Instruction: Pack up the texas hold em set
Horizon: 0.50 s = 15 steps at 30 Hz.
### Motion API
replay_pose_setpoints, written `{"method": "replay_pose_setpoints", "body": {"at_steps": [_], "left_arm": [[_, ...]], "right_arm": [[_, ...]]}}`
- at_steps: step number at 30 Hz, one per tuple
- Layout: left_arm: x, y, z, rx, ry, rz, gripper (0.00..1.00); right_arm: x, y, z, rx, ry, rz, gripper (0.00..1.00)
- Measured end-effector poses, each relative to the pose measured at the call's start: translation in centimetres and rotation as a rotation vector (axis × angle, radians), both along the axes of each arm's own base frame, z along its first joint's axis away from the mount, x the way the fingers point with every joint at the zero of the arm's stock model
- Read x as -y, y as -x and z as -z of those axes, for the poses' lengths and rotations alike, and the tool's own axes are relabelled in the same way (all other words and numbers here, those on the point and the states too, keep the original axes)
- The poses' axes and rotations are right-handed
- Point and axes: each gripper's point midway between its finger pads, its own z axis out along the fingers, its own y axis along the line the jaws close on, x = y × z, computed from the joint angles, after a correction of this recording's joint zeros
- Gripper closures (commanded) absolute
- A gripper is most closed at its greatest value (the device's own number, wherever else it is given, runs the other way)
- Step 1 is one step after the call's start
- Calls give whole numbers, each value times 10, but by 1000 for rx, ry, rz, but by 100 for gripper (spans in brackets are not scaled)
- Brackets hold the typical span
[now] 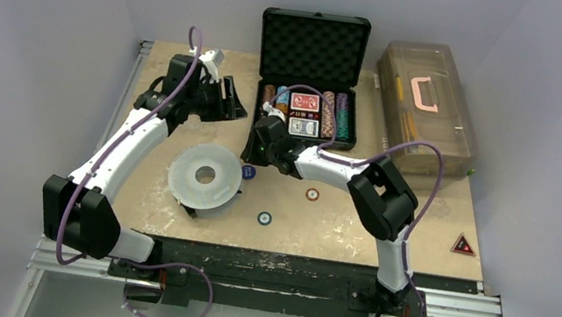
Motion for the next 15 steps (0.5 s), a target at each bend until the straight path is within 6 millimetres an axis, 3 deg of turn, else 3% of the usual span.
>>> {"method": "replay_pose_setpoints", "body": {"at_steps": [3, 8, 15], "left_arm": [[0, 0, 0, 0, 0, 1, 39], [1, 1, 1, 1, -2, 9, 38], [4, 2, -1, 4, 11, 25, 38]], "right_arm": [[-10, -7, 6, -1, -12, -2, 77], [-14, -3, 32, -46, 3, -25, 77], [-21, 5, 35, -68, -37, -71, 79]]}}
